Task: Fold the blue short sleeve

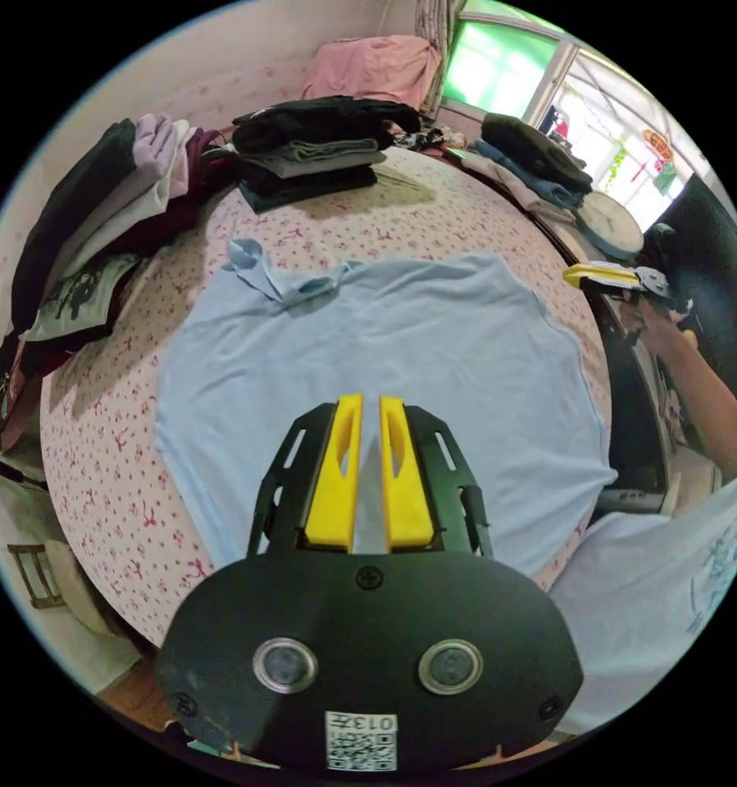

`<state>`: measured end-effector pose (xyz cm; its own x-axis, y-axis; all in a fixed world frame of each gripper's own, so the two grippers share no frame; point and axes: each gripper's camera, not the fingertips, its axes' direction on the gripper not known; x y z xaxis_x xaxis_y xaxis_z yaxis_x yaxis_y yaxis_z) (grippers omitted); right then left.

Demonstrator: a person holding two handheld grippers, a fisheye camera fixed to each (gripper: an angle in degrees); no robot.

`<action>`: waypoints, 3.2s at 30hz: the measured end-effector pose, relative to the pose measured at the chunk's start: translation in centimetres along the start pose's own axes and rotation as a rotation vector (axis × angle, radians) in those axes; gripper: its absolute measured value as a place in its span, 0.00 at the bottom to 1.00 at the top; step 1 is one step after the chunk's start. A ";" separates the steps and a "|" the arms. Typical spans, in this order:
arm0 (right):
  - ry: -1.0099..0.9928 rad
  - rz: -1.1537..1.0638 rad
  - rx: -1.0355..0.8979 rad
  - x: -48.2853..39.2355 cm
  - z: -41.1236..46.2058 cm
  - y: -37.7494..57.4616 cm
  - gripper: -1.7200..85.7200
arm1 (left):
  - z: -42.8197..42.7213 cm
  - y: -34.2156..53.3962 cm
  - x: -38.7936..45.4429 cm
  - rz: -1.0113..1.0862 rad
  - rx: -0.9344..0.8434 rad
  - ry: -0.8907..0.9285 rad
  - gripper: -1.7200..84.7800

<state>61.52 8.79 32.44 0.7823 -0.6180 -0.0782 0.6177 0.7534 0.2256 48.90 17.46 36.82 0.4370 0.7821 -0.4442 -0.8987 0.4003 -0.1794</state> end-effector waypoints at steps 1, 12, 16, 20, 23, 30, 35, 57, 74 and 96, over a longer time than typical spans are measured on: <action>-0.013 -0.010 -0.020 0.6 1.2 -2.1 0.09 | 0.2 -1.7 -0.4 0.005 0.003 -0.005 0.08; -0.150 -0.063 -0.222 3.5 8.5 -13.4 0.05 | 4.6 -11.5 1.8 0.220 -0.099 -0.239 0.07; -0.110 -0.197 -0.083 1.5 6.2 -13.9 0.04 | 4.5 -11.3 2.5 0.232 -0.080 -0.243 0.04; 0.008 -0.400 -0.009 -2.4 4.9 -11.8 0.03 | 3.5 -10.0 2.7 0.202 -0.028 -0.269 0.03; 0.075 -0.467 -0.102 -4.5 6.7 -10.2 0.04 | 3.4 -9.0 2.5 0.165 -0.031 -0.263 0.03; 0.092 -0.338 -0.036 -3.6 5.3 -10.9 0.05 | 2.1 -9.3 2.1 0.129 -0.021 -0.229 0.03; 0.018 -0.192 0.009 0.6 4.7 -14.9 0.10 | 1.3 -10.2 2.5 0.154 -0.009 -0.254 0.03; -0.142 -0.297 -0.112 11.7 7.8 -28.9 0.02 | -1.0 -18.0 -1.2 0.065 0.068 -0.216 0.03; 0.016 -0.003 -0.082 16.9 7.8 -25.2 0.05 | -1.2 -20.7 -4.9 -0.150 0.029 -0.190 0.07; -0.223 0.001 -0.139 14.8 7.9 -12.0 0.07 | 6.4 -32.2 10.6 0.464 -0.100 0.139 0.06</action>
<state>65.03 -11.21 36.26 0.7551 -0.6401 0.1415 0.6344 0.7679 0.0886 82.70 15.92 43.51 -0.0131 0.7935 -0.6085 -0.9995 -0.0283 -0.0154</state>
